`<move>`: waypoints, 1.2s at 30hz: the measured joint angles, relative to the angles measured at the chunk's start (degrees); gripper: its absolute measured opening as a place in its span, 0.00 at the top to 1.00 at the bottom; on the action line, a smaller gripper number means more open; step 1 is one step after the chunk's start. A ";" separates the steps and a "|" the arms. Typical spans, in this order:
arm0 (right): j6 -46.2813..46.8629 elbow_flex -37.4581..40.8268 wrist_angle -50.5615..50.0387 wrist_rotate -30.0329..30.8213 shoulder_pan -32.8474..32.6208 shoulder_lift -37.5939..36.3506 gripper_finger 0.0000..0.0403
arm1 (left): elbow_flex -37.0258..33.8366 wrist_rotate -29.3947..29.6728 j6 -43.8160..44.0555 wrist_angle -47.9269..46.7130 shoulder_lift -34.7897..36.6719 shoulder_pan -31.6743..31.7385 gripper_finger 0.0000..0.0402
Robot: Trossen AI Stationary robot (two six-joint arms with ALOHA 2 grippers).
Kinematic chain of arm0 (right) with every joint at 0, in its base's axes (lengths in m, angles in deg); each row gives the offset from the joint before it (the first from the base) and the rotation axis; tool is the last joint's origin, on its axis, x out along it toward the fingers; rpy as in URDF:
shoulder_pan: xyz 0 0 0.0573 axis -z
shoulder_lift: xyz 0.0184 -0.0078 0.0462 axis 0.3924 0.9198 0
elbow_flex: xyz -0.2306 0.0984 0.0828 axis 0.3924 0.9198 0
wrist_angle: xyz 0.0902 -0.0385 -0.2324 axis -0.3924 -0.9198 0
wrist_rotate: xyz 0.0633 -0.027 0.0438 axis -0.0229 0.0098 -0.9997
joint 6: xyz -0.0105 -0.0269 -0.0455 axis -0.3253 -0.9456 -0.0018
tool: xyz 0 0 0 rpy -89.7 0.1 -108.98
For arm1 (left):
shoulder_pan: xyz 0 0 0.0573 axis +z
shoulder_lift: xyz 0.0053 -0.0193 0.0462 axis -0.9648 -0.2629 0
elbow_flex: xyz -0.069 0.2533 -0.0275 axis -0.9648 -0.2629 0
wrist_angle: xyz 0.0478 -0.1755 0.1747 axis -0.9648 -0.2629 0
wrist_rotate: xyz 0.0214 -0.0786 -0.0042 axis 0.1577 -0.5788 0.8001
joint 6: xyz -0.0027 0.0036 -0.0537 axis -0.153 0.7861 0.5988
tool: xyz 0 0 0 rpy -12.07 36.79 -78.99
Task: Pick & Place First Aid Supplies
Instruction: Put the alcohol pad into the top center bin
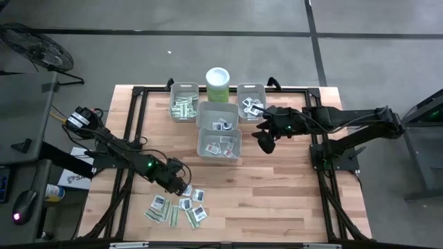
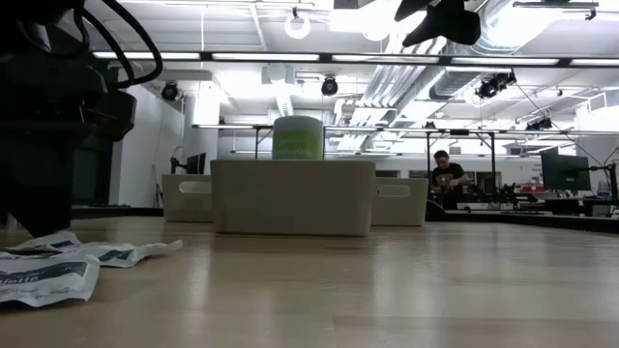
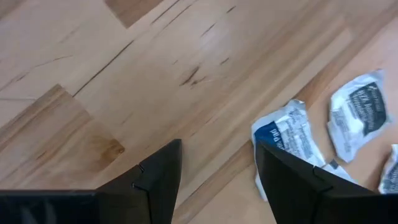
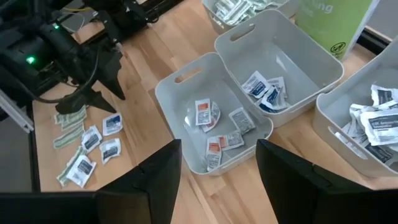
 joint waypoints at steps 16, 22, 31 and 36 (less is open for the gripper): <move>2.76 0.00 0.85 2.27 -2.80 0.02 0.50 | -2.13 -2.80 -2.08 2.43 0.31 0.09 0.50; 2.80 0.00 0.85 2.27 -2.78 0.02 0.50 | -2.28 -3.41 -1.90 4.48 0.20 0.09 0.50; 2.78 0.00 0.82 2.27 -2.78 0.02 0.50 | -4.06 -4.83 0.73 12.35 0.11 0.03 0.50; 2.65 0.00 0.80 2.22 -2.78 0.02 0.50 | -7.63 -4.48 5.59 17.59 0.24 -0.02 0.50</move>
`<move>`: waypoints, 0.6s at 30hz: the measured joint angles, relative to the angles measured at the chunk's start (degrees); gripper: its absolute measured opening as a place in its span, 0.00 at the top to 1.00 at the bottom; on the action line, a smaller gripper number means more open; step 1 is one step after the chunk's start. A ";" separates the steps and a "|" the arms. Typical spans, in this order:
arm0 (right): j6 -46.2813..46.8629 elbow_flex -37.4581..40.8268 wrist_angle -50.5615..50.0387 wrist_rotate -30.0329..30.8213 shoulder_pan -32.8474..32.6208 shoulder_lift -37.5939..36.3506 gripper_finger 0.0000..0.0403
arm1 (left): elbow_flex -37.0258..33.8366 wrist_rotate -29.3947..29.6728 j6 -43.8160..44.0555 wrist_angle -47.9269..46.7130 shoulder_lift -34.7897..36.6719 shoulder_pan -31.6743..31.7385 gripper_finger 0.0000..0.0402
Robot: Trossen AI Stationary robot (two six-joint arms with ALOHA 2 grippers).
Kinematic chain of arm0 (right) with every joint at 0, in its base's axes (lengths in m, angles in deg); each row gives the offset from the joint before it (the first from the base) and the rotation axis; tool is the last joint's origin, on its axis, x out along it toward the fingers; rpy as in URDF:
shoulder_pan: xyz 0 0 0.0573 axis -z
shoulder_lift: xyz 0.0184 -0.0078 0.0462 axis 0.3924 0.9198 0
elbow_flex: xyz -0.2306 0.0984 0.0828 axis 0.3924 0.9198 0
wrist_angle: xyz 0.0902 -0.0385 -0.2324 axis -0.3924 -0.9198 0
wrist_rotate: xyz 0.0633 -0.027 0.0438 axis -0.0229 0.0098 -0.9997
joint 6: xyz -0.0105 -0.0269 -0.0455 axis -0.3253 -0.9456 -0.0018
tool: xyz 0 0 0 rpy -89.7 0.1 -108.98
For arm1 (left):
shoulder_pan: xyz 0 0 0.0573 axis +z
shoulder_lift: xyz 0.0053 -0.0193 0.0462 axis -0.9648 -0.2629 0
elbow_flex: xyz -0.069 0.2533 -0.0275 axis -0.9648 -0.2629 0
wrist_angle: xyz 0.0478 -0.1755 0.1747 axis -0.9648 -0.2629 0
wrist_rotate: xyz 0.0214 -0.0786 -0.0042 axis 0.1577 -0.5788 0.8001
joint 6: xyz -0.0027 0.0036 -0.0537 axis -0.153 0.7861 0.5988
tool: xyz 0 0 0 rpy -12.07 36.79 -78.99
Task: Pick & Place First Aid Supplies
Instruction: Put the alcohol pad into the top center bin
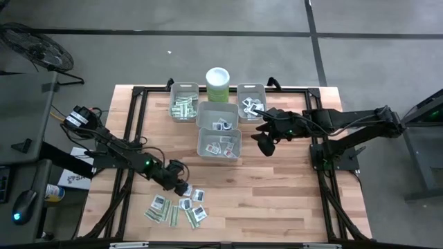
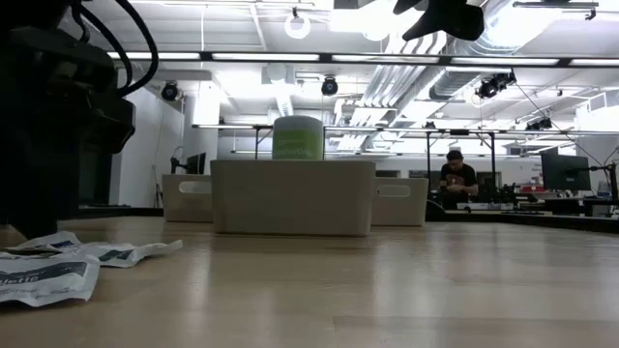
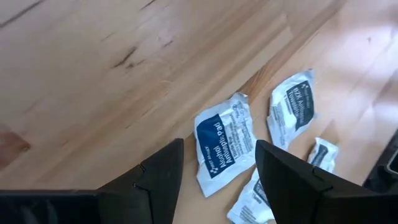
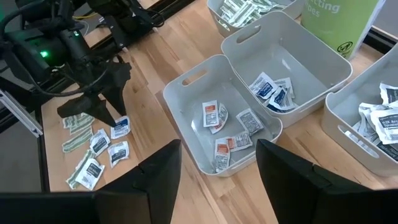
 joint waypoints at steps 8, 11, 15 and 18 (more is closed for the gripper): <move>-0.23 0.00 -0.02 -0.20 0.00 0.00 0.50 | -2.21 0.50 0.58 4.39 -0.02 -0.02 0.50; -0.65 0.00 -0.02 -0.21 0.00 0.00 0.50 | -2.21 0.70 0.60 4.37 -0.07 -0.04 0.50; -1.40 0.00 -0.04 -0.21 0.00 0.00 0.50 | -2.24 0.49 0.21 4.50 -0.11 -0.02 0.51; -1.72 0.00 -0.03 -0.22 0.00 0.00 0.50 | -2.32 0.39 0.01 4.49 -0.15 -0.02 0.58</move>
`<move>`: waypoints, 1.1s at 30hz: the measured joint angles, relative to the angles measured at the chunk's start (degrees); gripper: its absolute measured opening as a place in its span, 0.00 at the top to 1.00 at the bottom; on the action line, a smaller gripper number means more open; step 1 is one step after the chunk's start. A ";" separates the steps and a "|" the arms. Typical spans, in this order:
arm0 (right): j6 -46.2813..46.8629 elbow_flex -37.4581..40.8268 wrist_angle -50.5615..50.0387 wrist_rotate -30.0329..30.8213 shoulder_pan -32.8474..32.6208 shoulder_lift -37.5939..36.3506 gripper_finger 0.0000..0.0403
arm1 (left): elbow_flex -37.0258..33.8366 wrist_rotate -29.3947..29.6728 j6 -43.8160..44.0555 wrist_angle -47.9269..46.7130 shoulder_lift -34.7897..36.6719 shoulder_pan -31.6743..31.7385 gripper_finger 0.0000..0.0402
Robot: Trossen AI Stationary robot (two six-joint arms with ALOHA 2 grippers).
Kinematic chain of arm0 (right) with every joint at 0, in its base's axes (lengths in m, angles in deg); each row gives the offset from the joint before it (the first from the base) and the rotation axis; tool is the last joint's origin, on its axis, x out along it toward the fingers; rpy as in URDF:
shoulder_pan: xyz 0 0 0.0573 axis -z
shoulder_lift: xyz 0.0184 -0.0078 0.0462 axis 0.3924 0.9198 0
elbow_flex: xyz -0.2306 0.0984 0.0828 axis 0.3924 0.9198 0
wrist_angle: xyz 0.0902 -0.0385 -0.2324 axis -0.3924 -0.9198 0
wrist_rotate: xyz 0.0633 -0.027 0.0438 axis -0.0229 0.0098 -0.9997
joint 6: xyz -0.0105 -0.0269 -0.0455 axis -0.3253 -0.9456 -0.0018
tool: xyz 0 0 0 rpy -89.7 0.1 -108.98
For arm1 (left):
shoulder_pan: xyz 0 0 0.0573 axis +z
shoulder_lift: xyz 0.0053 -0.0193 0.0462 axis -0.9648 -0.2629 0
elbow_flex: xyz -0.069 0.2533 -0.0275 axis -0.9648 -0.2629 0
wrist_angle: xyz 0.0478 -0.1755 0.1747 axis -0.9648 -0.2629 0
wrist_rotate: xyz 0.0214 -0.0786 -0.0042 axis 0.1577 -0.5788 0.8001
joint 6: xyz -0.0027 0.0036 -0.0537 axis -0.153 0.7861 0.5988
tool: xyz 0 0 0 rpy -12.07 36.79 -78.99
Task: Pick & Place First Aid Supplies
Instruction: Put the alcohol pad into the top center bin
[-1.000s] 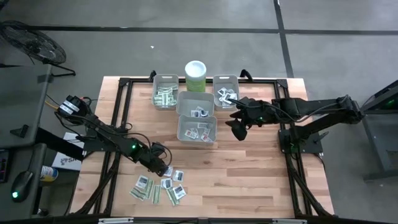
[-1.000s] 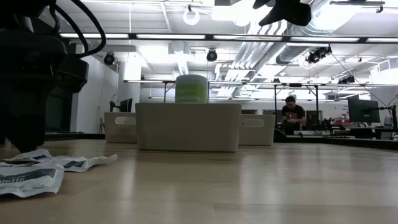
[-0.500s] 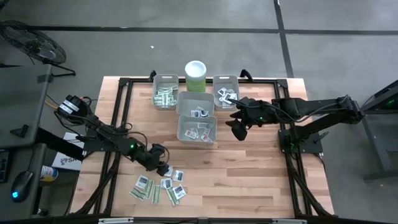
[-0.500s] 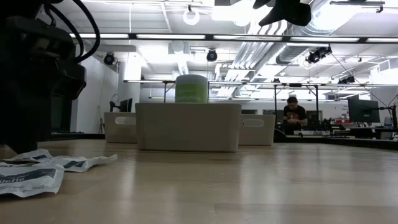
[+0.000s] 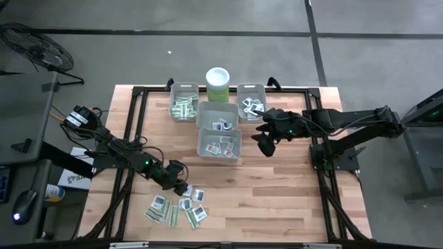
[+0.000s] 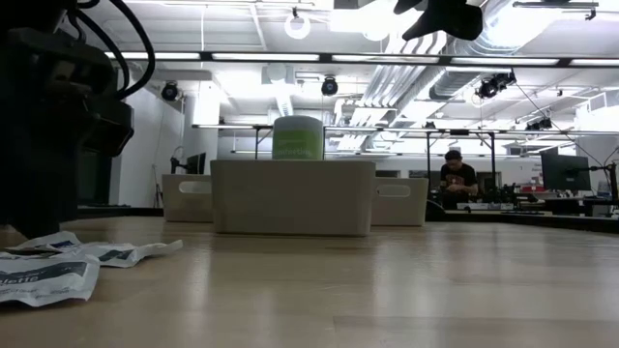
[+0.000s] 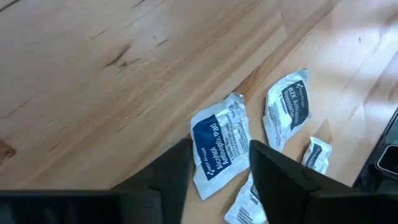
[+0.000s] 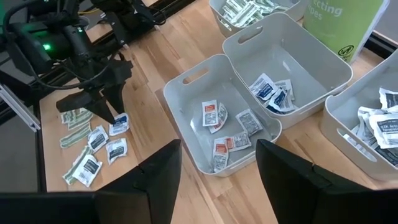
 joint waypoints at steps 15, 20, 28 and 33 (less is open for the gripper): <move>-1.62 0.00 -0.02 -0.89 0.00 0.02 0.50 | -0.11 2.96 3.00 0.06 -0.13 -0.04 0.98; -1.62 0.00 -0.04 -2.91 0.02 0.02 0.50 | -0.11 4.34 2.99 1.28 0.21 -0.07 0.99; -3.01 -0.04 -1.47 -2.21 0.02 -1.26 0.50 | 2.20 12.04 1.04 0.03 5.32 0.02 1.00; -4.79 -0.04 -1.91 -2.11 0.28 -2.32 0.50 | 6.57 15.20 -3.69 -3.32 8.42 0.02 1.00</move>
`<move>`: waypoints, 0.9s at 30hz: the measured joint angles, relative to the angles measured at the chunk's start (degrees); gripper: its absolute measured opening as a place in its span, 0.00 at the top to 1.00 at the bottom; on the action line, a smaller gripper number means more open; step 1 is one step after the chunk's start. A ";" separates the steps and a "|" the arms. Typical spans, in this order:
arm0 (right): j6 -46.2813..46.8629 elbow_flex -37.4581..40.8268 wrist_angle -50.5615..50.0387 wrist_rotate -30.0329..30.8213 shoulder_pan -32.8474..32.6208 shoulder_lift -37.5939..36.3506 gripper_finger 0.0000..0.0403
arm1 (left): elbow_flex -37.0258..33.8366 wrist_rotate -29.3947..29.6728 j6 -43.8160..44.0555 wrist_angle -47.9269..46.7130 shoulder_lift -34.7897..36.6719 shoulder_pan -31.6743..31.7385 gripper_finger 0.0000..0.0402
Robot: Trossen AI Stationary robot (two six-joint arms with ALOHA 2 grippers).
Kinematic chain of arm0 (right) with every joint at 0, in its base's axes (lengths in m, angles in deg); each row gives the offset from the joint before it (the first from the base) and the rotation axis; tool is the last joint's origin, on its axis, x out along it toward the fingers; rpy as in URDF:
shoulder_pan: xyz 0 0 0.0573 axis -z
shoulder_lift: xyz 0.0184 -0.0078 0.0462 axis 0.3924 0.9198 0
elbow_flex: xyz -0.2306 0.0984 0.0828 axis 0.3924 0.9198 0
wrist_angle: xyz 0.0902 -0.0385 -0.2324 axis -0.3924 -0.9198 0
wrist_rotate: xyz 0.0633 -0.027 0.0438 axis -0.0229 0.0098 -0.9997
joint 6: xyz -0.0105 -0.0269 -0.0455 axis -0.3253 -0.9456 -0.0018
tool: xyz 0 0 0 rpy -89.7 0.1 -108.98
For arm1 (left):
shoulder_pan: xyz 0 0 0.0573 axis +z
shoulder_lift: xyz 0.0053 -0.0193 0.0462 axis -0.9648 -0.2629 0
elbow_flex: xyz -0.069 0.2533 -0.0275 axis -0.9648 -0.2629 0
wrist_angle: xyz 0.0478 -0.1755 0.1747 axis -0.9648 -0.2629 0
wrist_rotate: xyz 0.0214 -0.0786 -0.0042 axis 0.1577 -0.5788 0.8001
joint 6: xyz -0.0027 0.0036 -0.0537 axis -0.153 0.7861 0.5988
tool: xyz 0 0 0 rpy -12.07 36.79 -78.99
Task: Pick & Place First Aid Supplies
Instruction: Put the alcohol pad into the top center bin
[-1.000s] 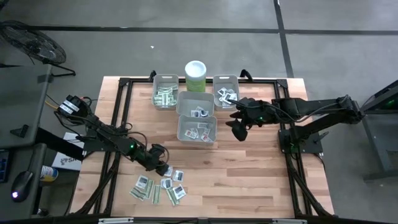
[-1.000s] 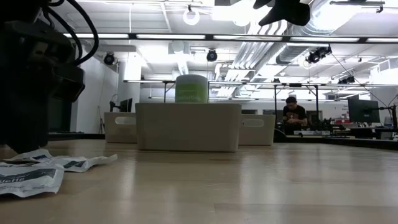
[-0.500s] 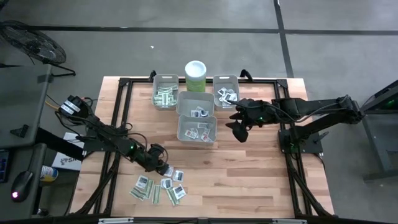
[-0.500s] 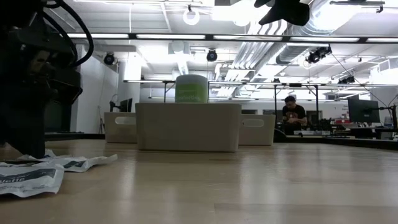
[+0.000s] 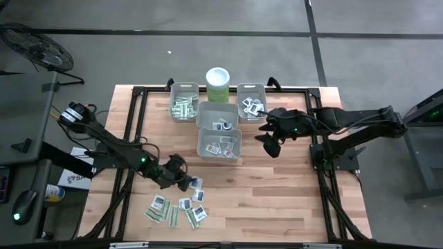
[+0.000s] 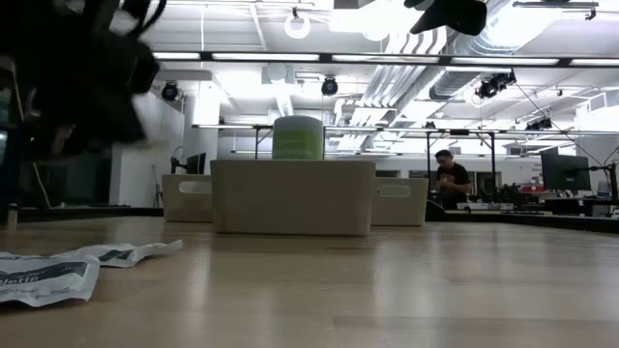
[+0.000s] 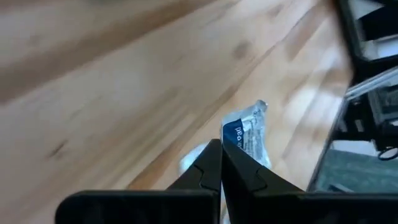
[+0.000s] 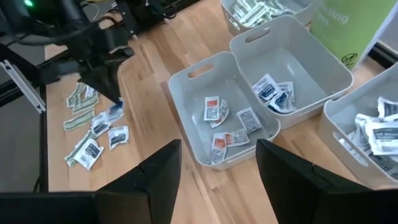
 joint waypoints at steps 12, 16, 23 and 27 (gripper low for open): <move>-2.69 0.00 -0.05 4.92 0.00 -0.48 0.50 | 13.64 23.74 -18.79 -11.05 0.66 8.17 1.00; -2.86 0.00 0.02 5.43 0.00 -0.48 0.50 | 15.50 21.62 -26.35 -11.32 0.65 15.97 1.00; -2.86 0.00 0.10 5.87 0.00 -0.48 0.50 | 16.00 12.43 -35.53 -11.04 0.65 29.09 1.00; -2.86 0.00 0.10 6.05 0.00 -0.48 0.50 | 16.00 7.14 -41.02 -10.89 0.40 35.43 1.00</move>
